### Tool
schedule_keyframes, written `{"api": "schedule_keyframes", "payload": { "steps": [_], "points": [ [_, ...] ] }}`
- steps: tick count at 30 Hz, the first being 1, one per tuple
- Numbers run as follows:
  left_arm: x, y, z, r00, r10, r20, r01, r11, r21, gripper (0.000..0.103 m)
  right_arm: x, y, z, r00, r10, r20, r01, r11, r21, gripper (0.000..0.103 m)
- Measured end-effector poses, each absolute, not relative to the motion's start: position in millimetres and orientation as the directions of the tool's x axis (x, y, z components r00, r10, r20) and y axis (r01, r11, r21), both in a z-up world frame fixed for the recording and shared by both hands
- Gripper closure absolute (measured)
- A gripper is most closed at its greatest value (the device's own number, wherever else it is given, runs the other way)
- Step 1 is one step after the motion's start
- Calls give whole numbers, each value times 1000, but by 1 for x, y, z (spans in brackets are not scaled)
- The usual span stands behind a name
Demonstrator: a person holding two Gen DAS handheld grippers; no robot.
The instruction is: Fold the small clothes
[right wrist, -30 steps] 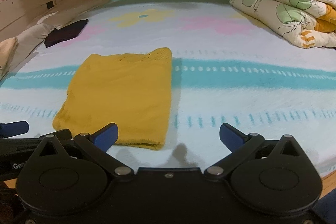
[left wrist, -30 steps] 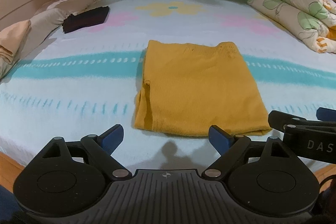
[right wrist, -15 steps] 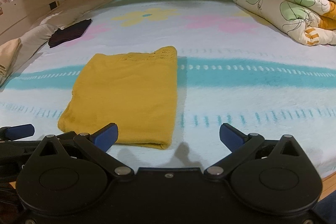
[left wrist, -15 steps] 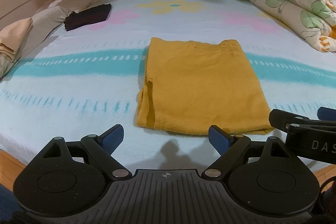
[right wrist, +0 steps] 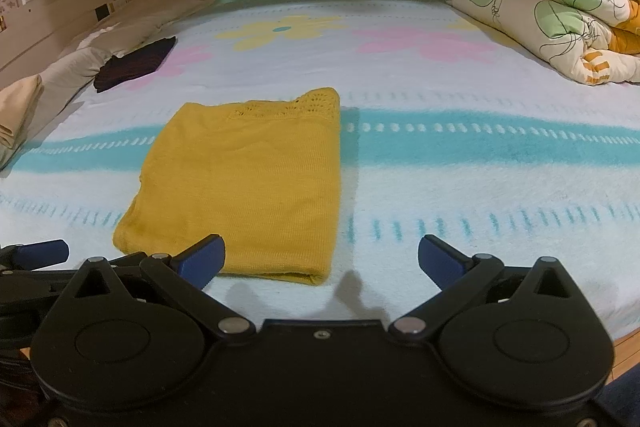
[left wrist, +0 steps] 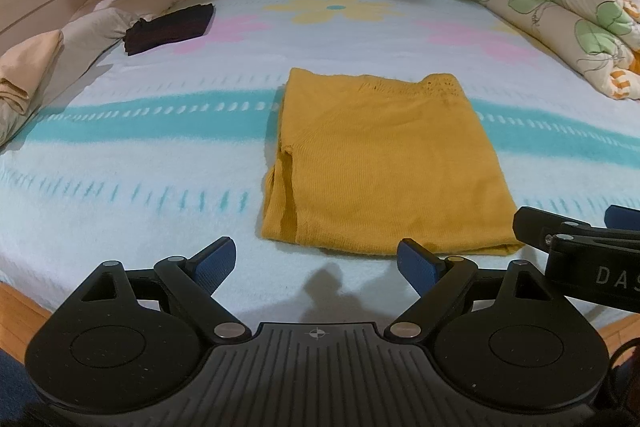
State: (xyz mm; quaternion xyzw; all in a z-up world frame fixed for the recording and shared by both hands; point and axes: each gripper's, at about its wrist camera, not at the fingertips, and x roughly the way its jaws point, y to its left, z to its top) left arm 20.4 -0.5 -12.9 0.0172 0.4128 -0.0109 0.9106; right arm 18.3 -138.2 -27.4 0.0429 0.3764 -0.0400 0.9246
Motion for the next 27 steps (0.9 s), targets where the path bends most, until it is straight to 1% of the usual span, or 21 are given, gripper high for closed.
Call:
{"api": "schedule_keyframes", "payload": {
  "steps": [27],
  "points": [
    [20, 0, -16, 655, 0, -756, 27, 999, 23, 16, 20, -137, -31, 707, -39, -706, 109, 993, 54, 1]
  ]
}}
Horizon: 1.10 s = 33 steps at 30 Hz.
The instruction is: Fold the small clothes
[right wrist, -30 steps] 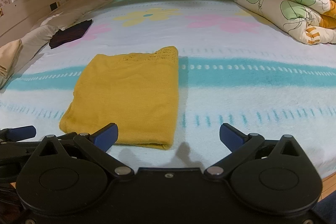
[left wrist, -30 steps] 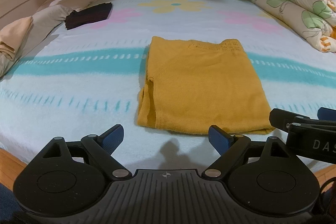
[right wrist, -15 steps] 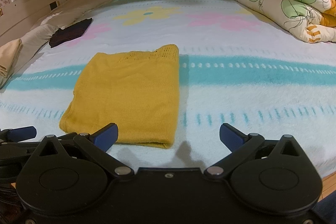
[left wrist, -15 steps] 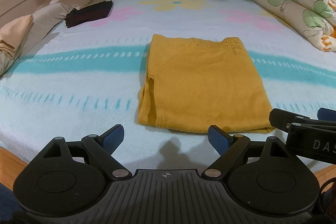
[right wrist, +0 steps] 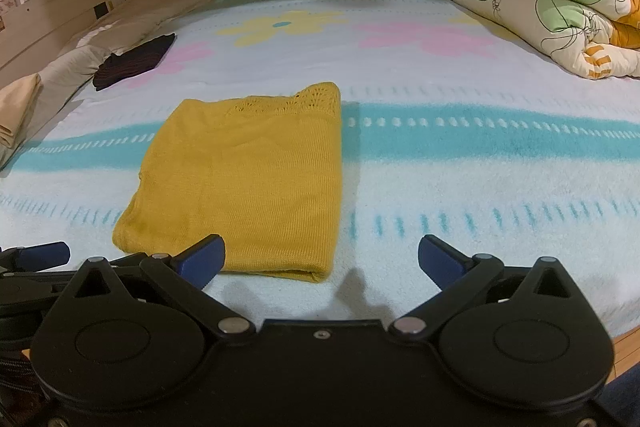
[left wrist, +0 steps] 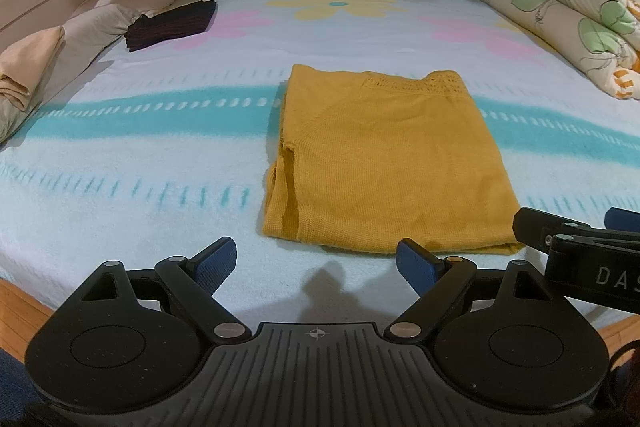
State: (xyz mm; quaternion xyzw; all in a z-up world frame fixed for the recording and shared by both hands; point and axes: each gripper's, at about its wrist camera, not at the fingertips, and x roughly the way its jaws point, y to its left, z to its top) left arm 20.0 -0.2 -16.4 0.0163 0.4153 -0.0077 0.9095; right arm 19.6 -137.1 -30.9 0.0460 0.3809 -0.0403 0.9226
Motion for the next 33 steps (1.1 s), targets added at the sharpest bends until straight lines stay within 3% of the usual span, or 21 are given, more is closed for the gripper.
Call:
{"api": "schedule_keyframes", "payload": {
  "steps": [33],
  "points": [
    [20, -3, -14, 658, -1, -753, 25, 999, 21, 18, 19, -135, -30, 706, -35, -707, 112, 992, 63, 1]
  ]
}}
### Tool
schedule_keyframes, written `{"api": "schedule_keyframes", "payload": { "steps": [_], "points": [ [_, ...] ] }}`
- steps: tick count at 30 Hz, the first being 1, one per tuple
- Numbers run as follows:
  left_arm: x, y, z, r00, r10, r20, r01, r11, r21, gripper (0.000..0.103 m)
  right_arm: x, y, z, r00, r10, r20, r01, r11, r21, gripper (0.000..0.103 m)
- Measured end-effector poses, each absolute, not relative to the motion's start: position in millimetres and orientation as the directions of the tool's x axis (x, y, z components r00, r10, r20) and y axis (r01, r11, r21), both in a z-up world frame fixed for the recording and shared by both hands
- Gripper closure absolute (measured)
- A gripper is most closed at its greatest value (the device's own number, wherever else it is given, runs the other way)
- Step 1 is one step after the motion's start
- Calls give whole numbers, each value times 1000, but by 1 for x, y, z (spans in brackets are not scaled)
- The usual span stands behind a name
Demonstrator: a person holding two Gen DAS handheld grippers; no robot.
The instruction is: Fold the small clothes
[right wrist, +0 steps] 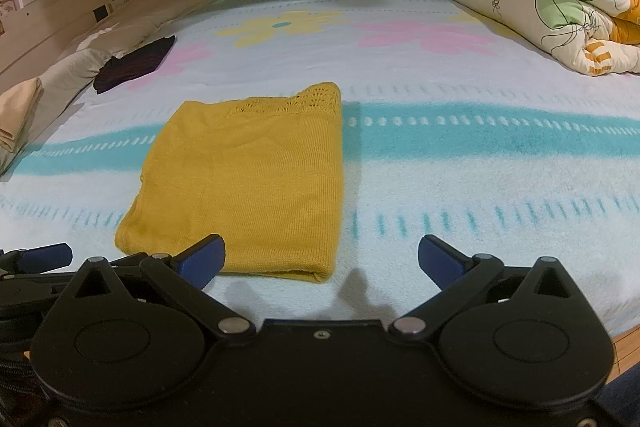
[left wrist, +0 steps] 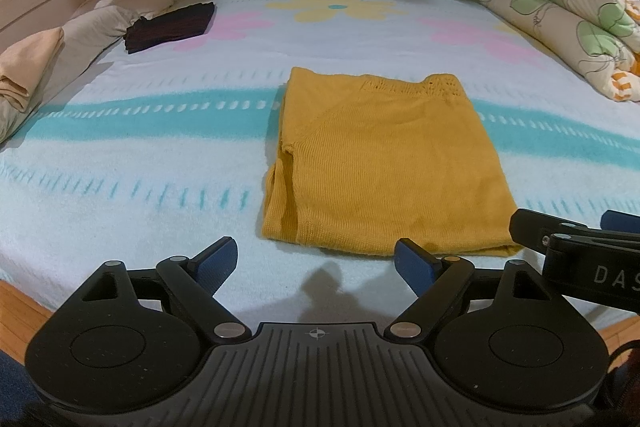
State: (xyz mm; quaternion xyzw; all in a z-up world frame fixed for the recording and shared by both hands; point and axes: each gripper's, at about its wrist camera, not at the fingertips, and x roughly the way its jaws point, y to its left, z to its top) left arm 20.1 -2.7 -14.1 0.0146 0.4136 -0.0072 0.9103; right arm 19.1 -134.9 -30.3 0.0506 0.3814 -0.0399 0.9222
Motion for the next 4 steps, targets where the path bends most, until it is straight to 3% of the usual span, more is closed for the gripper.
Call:
{"api": "schedule_keyframes", "payload": {
  "steps": [4],
  "points": [
    [20, -4, -13, 658, -4, -753, 28, 999, 19, 20, 19, -135, -30, 706, -35, -707, 113, 992, 64, 1]
  ]
}}
